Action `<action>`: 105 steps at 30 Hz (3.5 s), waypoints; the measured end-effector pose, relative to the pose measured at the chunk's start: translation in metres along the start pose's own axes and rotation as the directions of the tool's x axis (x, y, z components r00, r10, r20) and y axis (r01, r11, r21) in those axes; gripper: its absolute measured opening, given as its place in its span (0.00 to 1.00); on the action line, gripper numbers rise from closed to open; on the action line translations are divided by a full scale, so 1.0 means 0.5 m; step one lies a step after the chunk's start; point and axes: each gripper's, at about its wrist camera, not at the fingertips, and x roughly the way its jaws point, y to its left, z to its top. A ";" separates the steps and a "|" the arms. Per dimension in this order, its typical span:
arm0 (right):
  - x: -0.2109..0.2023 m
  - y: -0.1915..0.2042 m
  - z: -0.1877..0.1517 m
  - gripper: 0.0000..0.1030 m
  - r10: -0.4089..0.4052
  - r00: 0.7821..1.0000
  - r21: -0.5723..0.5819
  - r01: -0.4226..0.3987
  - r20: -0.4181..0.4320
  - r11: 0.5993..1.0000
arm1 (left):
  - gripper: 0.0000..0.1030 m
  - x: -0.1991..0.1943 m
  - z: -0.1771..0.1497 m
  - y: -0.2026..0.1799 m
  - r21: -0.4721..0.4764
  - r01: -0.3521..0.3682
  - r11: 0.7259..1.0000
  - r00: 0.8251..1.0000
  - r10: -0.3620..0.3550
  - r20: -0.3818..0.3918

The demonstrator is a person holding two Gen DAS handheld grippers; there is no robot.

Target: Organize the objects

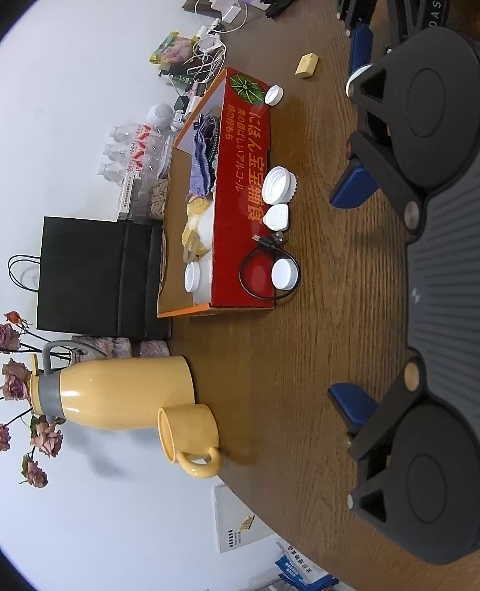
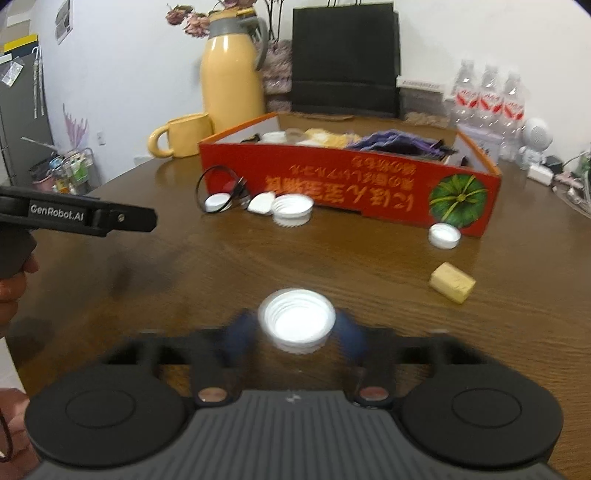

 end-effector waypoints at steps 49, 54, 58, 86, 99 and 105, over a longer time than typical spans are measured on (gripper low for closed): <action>0.083 -0.085 0.092 0.40 -0.158 0.976 0.113 0.141 0.153 0.984 | 0.81 0.208 0.101 -0.039 -0.067 -0.039 0.997 0.999 0.039 -0.011; 0.082 -0.083 0.087 0.40 -0.163 0.975 0.109 0.147 0.153 0.983 | 0.53 0.199 0.096 -0.031 -0.089 0.009 0.996 1.000 -0.010 -0.006; 0.082 -0.082 0.085 0.41 -0.164 0.975 0.108 0.148 0.153 0.983 | 0.36 0.190 0.093 -0.023 -0.102 0.013 0.995 1.000 -0.013 0.006; 0.074 -0.083 0.081 0.41 -0.157 0.974 0.115 0.140 0.161 0.983 | 0.45 0.118 0.046 -0.063 -0.033 0.064 0.997 0.998 -0.063 0.030; 0.066 -0.078 0.078 0.41 -0.144 0.973 0.106 0.127 0.178 0.986 | 0.05 0.140 0.034 -0.100 -0.062 0.013 0.998 0.999 -0.015 -0.036; 0.060 -0.079 0.075 0.41 -0.142 0.972 0.113 0.122 0.189 0.986 | 0.05 0.107 0.014 -0.089 -0.085 0.044 0.995 0.999 -0.043 0.011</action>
